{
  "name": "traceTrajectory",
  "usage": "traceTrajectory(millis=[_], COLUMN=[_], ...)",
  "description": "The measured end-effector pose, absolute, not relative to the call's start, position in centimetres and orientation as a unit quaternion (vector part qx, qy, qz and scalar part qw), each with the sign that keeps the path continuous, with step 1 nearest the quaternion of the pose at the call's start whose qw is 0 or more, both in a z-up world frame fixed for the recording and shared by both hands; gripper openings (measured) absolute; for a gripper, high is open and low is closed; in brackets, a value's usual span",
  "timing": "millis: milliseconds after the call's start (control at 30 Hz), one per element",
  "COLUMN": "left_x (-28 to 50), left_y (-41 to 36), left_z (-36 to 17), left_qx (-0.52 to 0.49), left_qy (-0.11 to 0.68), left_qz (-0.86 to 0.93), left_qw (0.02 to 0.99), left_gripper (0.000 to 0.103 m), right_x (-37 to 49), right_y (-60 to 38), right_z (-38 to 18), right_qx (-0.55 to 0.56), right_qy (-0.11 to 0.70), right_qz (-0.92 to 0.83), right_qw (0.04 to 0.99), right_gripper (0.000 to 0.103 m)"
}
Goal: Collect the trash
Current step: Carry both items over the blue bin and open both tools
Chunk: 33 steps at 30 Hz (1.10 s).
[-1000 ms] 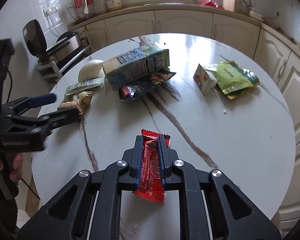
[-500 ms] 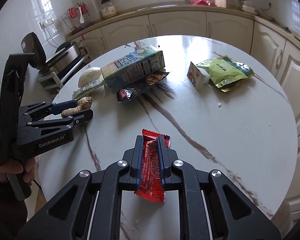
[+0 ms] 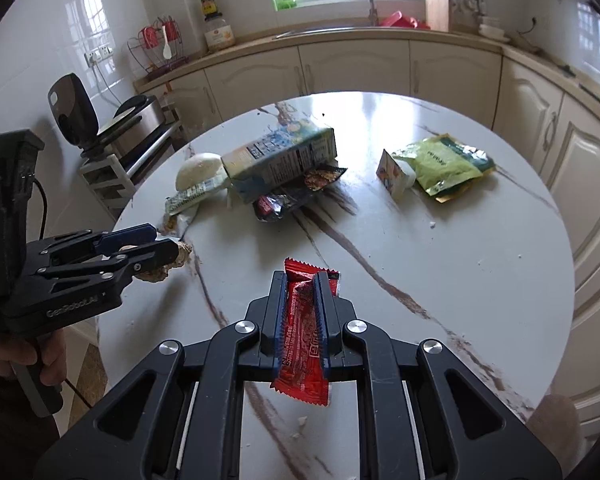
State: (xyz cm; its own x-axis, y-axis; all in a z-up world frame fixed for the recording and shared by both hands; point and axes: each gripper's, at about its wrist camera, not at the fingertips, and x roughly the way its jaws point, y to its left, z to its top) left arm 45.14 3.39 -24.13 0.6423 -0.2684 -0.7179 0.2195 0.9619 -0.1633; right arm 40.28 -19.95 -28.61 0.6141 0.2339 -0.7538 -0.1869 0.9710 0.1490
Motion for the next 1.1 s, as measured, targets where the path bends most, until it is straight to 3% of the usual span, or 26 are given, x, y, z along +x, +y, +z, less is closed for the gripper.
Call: traceTrajectory(millis=[600,867,1100], left_x=[39.4,34.2,31.7], left_y=[8.6,18.3,28.9], left_z=[-21.0,-21.5,-26.7], left_qx=[-0.074,-0.106,-0.153], left_qy=[0.365,0.352,0.387], left_qz=[-0.149,-0.085,0.012], left_qw=[0.916,0.926,0.909], left_gripper=[0.035,0.036,0.036], right_x=[39.0,39.5,40.6], right_y=[-15.0,-5.2,8.4], right_z=[-24.9,-23.6,-26.2], right_qx=[0.0,-0.035,-0.071], right_qy=[0.397,0.384,0.395], right_qz=[0.135,0.219,0.316], right_qw=[0.908,0.896,0.86], right_gripper=[0.013,0.013,0.013])
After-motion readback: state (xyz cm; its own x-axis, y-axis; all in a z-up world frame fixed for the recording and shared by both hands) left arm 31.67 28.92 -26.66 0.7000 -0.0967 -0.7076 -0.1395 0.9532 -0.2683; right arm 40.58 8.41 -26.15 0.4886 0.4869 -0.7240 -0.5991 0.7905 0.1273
